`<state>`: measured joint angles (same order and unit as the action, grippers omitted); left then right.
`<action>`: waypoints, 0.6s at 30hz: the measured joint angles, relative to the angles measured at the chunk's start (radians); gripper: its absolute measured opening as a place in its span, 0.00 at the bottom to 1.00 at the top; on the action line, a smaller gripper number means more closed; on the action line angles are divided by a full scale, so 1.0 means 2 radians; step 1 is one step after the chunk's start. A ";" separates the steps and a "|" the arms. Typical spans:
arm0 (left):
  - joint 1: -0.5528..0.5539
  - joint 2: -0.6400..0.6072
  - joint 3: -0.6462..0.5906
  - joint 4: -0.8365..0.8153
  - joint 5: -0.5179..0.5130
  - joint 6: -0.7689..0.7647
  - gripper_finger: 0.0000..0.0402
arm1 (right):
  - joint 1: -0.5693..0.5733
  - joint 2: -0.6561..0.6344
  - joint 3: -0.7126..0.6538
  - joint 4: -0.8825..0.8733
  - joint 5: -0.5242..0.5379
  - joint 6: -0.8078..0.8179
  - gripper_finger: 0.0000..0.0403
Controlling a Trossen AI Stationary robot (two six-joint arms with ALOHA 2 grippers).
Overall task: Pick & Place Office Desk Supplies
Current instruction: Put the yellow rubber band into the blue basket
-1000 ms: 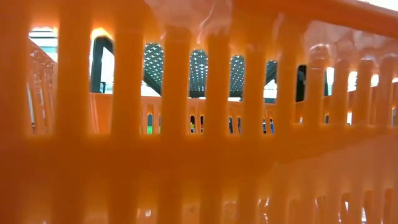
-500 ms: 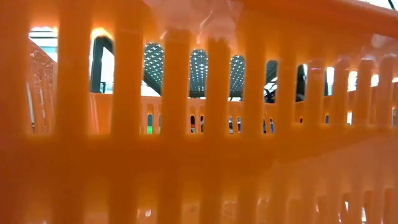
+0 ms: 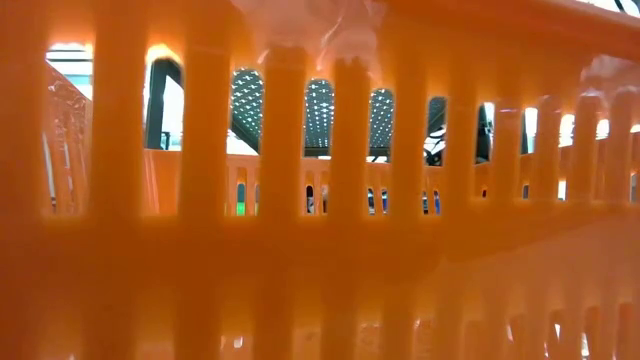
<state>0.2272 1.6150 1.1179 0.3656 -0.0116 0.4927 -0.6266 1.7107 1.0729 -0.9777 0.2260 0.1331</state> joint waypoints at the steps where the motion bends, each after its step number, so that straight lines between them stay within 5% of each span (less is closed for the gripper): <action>1: 0.000 0.000 0.000 0.000 0.000 0.000 0.51 | 0.000 0.000 0.000 0.001 0.000 0.005 0.02; 18: 0.000 0.000 0.000 0.000 0.000 0.003 0.51 | 0.000 0.000 0.000 0.005 0.000 0.043 0.02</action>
<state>0.2272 1.6150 1.1179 0.3664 -0.0116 0.4980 -0.6262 1.7100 1.0729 -0.9684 0.2253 0.2188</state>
